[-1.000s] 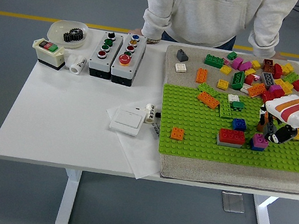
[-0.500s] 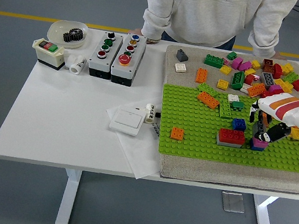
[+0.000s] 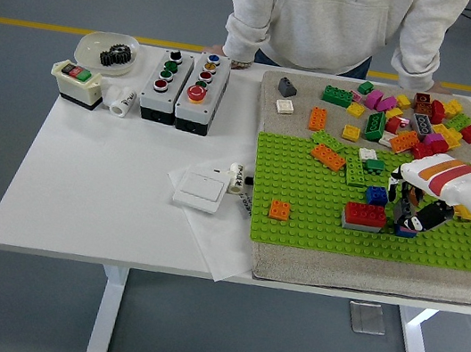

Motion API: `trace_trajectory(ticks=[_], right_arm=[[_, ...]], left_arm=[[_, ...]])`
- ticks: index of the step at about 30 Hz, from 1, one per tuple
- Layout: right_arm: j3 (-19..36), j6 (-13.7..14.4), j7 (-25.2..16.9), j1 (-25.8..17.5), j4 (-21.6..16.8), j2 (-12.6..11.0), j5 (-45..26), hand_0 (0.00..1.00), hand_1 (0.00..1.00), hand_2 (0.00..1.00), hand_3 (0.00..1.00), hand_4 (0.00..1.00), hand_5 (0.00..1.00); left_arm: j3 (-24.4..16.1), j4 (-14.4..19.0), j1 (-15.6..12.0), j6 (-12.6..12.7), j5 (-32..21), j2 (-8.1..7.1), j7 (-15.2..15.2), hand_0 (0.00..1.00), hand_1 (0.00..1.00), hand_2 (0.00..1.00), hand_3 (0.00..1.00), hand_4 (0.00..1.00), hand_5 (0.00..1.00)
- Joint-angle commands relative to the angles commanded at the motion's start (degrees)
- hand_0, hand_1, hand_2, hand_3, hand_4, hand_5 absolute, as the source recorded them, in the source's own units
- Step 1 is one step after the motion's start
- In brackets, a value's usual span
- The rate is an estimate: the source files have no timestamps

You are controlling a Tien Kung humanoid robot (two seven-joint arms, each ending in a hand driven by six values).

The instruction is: Pick up the brick,pile it on top of brick,press brick,pick up the brick,pile it on top of brick,press brick

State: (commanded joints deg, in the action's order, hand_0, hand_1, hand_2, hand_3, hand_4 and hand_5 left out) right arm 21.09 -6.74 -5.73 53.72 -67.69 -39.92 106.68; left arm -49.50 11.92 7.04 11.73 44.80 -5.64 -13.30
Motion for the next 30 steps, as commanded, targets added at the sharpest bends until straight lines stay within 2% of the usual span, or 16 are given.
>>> trace_trajectory(ticks=[22, 30], right_arm=[[0.45, 0.16, -0.75, -0.01, 5.28, 1.76, -1.06, 0.303, 0.392, 0.446, 0.524, 0.827, 0.022], [0.27, 0.14, -0.83, -0.16, 5.87, 1.77, -1.12, 0.301, 0.391, 0.446, 0.523, 0.829, 0.022]], left_arm=[[-0.03, 0.05, 0.19, 0.05, 0.13, 0.08, -0.04, 0.766, 0.793, 0.786, 0.672, 0.761, 0.641], [0.19, 0.06, 0.26, 0.04, -0.10, 0.05, -0.01, 0.766, 0.793, 0.786, 0.670, 0.761, 0.641]])
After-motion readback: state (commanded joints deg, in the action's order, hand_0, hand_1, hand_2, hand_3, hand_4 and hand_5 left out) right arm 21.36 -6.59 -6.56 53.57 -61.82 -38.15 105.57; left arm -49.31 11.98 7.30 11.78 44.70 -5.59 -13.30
